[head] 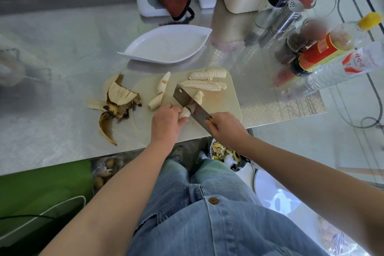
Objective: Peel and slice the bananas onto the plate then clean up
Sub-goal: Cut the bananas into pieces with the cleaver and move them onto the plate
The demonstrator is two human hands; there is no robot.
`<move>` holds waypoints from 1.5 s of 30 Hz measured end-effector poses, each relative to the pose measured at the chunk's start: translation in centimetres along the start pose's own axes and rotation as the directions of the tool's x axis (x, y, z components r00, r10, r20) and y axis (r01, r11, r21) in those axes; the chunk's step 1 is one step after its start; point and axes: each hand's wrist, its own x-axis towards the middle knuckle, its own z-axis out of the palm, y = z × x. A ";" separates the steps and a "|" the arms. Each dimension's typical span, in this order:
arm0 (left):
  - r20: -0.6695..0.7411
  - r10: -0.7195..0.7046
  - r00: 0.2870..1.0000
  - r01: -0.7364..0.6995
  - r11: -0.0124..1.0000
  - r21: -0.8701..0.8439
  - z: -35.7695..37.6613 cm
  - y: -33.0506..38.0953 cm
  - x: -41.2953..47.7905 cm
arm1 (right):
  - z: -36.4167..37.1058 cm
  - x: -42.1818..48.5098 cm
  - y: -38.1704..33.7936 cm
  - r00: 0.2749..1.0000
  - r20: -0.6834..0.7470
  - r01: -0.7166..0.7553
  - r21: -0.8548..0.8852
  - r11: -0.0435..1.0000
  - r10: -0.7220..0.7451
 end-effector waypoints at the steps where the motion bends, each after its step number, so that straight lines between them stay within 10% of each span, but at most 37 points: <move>1: -0.001 -0.001 1.000 0.001 1.000 -0.002 0.0 0.0 0.0 | 0.0 0.0 0.0 1.000 -0.001 0.003 0.001 1.000 -0.003; 45: -0.003 0.004 1.000 -0.004 0.996 0.091 -0.6 -0.5 -0.8 | -0.9 -0.1 -0.6 0.995 -0.084 0.053 0.053 0.997 -0.048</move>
